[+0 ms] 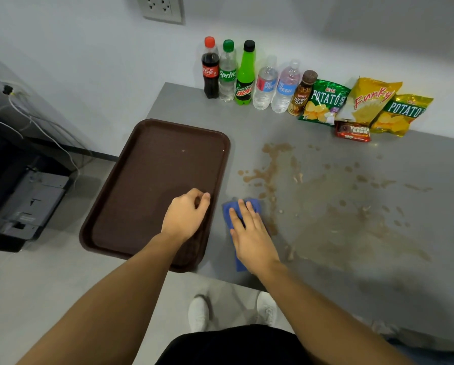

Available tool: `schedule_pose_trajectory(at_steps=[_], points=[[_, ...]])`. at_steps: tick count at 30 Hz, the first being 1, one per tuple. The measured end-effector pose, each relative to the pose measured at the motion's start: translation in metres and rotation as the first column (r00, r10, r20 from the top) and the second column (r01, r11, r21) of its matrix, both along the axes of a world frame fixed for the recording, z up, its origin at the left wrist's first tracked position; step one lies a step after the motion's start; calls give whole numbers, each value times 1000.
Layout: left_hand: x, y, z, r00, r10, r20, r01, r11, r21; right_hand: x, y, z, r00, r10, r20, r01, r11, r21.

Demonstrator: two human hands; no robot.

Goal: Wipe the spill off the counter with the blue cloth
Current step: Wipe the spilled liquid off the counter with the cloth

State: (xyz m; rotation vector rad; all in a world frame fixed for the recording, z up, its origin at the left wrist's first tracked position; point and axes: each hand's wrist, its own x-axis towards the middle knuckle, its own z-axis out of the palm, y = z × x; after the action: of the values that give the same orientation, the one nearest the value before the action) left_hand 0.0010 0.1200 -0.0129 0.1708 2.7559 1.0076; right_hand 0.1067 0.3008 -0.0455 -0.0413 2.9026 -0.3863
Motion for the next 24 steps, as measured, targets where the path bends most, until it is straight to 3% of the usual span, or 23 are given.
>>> schedule_pose_trajectory(at_steps=[3, 9, 13, 18, 24], points=[[-3, 6, 0, 999, -23, -25, 23, 1000, -5, -3, -7, -10, 999, -43, -7, 43, 999, -4], [-6, 15, -1, 998, -28, -57, 28, 1000, 5, -7, -5, -17, 983, -83, -162, 84, 996, -2], [-6, 19, -2, 997, -5, -71, 6, 1000, 11, -22, 6, -18, 983, -85, -165, 84, 996, -9], [-1, 18, 0, 997, -4, -79, 5, 1000, 13, -46, 43, -19, 966, -202, -159, 203, 979, -8], [8, 16, 1, 996, 2, -87, -1, 1000, 15, -21, 75, -24, 944, -304, -126, 308, 951, 15]])
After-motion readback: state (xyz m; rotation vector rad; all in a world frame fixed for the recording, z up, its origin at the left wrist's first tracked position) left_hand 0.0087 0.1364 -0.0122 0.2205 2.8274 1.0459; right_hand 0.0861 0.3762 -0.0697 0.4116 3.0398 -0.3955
